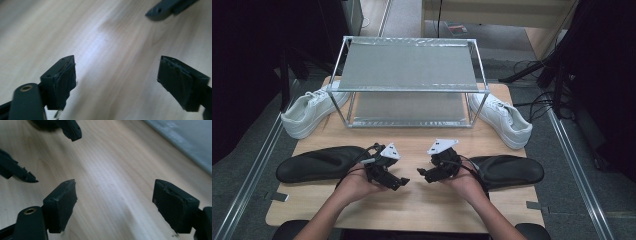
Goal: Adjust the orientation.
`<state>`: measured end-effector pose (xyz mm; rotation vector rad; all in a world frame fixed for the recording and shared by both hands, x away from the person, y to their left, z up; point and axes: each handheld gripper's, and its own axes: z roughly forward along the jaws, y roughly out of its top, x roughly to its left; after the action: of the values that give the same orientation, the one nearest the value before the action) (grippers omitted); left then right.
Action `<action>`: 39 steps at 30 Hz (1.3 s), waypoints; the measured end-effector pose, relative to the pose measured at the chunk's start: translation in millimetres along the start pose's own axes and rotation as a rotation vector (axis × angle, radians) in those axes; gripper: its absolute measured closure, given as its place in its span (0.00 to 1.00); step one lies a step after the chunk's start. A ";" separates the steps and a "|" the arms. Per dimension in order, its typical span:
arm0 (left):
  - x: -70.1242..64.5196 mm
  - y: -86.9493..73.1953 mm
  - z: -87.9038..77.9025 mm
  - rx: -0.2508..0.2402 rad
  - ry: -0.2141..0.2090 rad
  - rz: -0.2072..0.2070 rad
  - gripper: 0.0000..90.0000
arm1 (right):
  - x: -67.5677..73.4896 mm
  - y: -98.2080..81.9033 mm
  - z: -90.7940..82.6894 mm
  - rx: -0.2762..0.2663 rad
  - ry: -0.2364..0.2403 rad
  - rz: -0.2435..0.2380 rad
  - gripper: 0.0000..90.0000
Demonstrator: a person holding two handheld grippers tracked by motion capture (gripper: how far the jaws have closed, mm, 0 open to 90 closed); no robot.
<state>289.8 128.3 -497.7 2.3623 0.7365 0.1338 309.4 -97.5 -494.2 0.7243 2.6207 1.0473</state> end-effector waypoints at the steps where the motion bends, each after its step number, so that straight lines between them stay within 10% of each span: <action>1: 1.7 0.2 -2.5 -0.027 -0.022 -0.009 0.33 | -1.6 0.1 -2.5 -0.016 0.015 0.002 0.23; 5: 6.8 -2.4 -6.2 -0.082 -0.061 -0.057 0.31 | -2.6 -6.7 -9.7 -0.046 0.098 0.039 0.16; 7: 5.0 -3.2 -6.2 -0.083 -0.055 -0.052 0.21 | -1.9 -10.5 -14.1 -0.067 0.059 0.027 0.17; 9: -3.6 -5.8 -9.2 -0.062 -0.063 0.024 0.18 | -3.5 -13.4 -17.8 -0.081 0.044 0.027 0.21; 14: -3.7 -7.0 -10.2 -0.040 -0.105 -0.002 0.39 | -7.1 -13.9 -19.3 -0.084 0.059 0.079 0.25; 16: -1.8 -13.5 -12.1 -0.040 -0.071 0.003 0.46 | -5.5 -15.2 -18.8 -0.072 0.073 0.050 0.42; 19: 3.7 -21.6 -17.0 -0.076 -0.131 -0.044 0.42 | -2.7 -16.7 -16.1 -0.045 0.065 0.040 0.45; 26: 12.8 -27.6 -33.1 -0.125 -0.070 -0.060 0.41 | -3.8 -18.4 -12.9 -0.049 0.067 0.073 0.58; 32: 16.4 -28.6 -45.9 -0.112 -0.041 -0.046 0.47 | -15.2 -20.1 -5.3 0.006 0.204 0.178 0.57; 39: 24.7 -38.9 -63.3 -0.112 -0.007 -0.075 0.46 | -12.7 -18.0 -9.5 -0.063 0.118 0.082 0.53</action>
<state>274.6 201.5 -474.3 2.2257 0.7922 0.1313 310.1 -121.0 -499.5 0.7851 2.6617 1.2257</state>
